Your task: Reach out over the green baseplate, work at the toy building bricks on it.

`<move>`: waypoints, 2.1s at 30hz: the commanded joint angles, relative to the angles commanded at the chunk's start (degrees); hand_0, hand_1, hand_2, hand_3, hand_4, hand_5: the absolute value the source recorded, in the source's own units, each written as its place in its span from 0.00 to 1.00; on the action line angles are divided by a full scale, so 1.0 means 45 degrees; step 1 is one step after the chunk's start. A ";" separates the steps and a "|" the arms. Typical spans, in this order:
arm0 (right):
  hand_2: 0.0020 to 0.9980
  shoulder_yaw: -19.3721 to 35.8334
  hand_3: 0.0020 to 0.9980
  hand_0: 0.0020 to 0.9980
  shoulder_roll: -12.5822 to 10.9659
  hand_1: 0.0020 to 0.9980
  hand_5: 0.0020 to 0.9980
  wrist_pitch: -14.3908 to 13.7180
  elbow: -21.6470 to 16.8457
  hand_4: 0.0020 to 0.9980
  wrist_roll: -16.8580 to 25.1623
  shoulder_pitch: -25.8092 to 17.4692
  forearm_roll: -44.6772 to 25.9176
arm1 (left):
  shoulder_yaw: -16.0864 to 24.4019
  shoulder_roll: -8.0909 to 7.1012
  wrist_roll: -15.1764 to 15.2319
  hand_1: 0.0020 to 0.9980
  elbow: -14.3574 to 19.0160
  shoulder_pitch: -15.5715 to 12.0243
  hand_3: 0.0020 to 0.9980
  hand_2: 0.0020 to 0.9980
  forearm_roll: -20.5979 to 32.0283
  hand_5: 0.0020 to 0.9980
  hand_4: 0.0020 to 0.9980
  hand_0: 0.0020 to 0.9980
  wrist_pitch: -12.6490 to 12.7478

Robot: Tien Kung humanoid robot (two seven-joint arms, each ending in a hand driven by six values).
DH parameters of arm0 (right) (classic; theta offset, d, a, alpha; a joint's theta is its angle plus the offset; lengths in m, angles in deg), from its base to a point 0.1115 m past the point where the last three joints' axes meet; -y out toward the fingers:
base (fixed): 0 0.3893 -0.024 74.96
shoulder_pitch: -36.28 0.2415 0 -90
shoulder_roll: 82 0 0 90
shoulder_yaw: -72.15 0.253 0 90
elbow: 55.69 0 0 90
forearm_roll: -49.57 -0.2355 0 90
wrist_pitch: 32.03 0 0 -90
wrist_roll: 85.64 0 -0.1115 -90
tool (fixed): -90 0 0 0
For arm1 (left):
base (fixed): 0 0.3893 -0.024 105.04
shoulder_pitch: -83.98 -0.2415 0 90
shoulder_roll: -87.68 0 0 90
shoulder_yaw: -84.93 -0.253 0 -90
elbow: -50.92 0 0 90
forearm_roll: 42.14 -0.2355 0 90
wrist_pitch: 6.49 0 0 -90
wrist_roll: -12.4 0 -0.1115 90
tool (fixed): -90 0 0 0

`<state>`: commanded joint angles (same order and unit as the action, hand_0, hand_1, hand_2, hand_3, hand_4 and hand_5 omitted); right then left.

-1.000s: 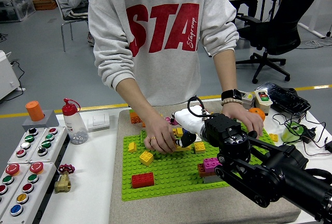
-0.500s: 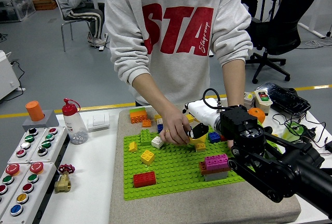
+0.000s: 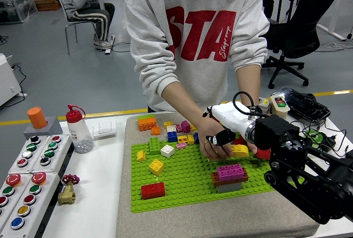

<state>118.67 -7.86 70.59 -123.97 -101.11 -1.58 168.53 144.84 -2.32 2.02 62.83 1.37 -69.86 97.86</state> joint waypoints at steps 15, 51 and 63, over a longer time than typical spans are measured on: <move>0.74 0.0769 0.76 0.82 -0.1878 0.76 0.33 -0.0086 -0.1643 0.71 -0.0185 -0.1517 0.0496 | 0.0142 0.0000 -0.0055 0.65 -0.0005 -0.0060 0.59 0.67 -0.0162 1.00 0.43 0.70 -0.0022; 0.71 -0.1753 0.75 0.80 -0.4151 0.74 0.30 -0.0411 -0.1838 0.68 0.0632 -0.2177 0.1832 | 0.0354 0.0000 -0.0187 0.65 -0.0023 -0.0083 0.59 0.67 -0.0603 1.00 0.43 0.70 -0.0075; 0.70 -0.3197 0.74 0.80 -0.4286 0.74 0.29 -0.0106 -0.1727 0.68 0.0643 -0.1762 0.1903 | 0.0368 0.0000 -0.0208 0.65 -0.0024 -0.0021 0.59 0.67 -0.0683 1.00 0.43 0.70 -0.0078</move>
<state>104.28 -27.14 70.11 -131.74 -98.22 -9.51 177.09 146.50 -2.32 1.09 62.72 1.28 -72.94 97.51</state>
